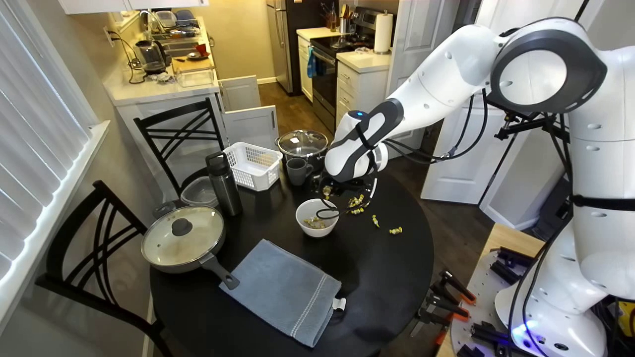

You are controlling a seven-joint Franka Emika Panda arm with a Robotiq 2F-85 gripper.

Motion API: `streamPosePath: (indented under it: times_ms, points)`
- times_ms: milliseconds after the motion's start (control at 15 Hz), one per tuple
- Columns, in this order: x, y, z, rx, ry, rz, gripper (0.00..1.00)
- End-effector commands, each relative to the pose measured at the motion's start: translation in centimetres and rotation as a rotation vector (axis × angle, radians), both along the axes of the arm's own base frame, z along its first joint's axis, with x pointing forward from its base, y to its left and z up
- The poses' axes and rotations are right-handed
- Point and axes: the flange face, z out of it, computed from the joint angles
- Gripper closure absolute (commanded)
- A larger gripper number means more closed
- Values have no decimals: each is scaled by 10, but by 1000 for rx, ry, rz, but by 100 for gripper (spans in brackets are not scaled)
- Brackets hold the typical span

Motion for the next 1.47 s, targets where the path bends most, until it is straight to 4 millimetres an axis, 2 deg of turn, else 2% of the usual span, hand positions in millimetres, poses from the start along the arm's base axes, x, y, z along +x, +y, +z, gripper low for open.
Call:
streamPosePath:
  times_ms: [0,67,200,267,933,1000,1200,1400]
  points:
    - [-4,23,12,4,-23,82,97]
    - [-4,27,13,9,-25,92,73]
    - [-4,30,12,12,-27,106,71]
    - [-4,30,12,12,-28,110,66]
    - [-9,1,24,-12,-45,103,3]
    - [-11,-5,27,-20,-44,94,0]
    - [-18,-34,28,-38,-21,38,0]
    - [-28,-68,13,-43,19,-24,0]
